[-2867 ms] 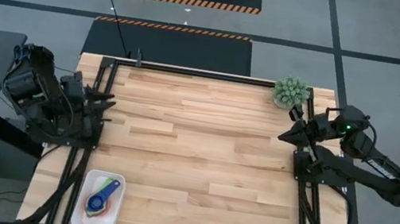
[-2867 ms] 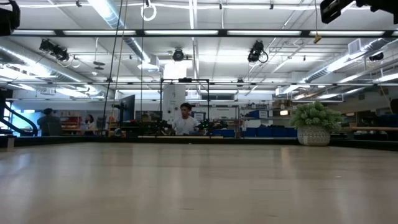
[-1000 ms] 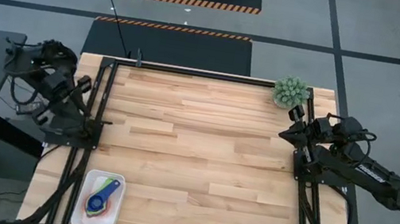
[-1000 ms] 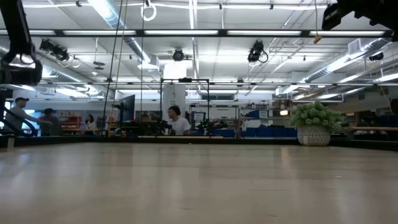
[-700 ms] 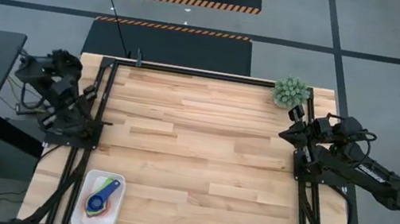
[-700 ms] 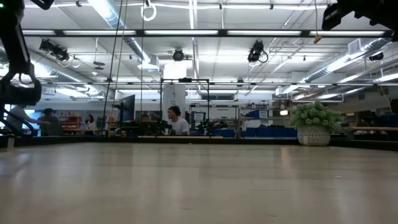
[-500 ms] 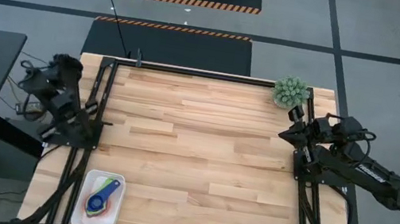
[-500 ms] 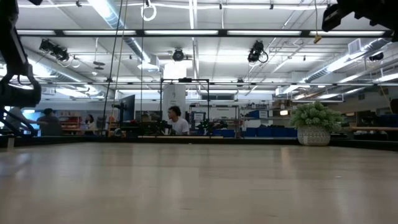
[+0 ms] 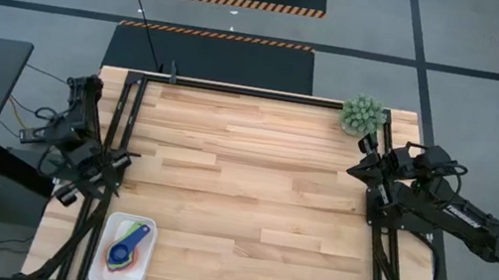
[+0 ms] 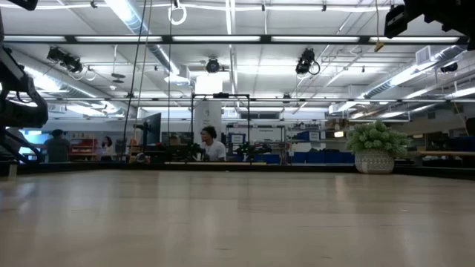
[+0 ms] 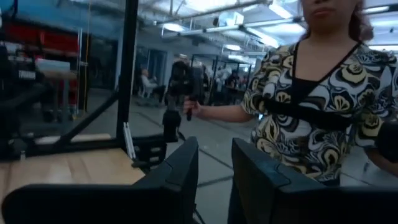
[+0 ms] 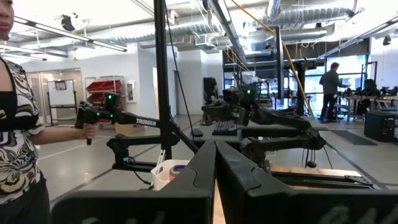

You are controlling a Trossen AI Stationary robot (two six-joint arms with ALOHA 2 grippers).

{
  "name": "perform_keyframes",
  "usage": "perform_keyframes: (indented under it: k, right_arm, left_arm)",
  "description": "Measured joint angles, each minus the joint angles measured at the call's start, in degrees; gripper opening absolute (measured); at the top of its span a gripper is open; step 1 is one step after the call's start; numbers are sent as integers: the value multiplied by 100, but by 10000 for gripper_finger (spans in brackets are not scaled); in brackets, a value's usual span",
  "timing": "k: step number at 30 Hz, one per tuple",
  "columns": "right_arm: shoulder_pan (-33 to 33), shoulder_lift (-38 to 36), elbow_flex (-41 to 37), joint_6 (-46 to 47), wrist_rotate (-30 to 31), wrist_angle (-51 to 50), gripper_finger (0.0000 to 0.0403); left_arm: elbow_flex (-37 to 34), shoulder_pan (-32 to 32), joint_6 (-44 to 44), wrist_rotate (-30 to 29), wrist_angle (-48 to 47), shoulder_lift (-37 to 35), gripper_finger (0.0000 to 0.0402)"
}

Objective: Nest measuring cups in basket
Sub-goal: Return to Home Position

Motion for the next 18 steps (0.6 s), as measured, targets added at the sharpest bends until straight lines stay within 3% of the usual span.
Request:
perform_keyframes:
  k: [9, 18]
  right_arm:
    - [0, 0, 0, 0, 1, 2, 18]
    - [0, 0, 0, 0, 0, 4, 18]
  left_arm:
    - [-1097, 188, 613, -12, 1735, -1, 103]
    - [-1471, 888, 209, 59, 1804, 4, 103]
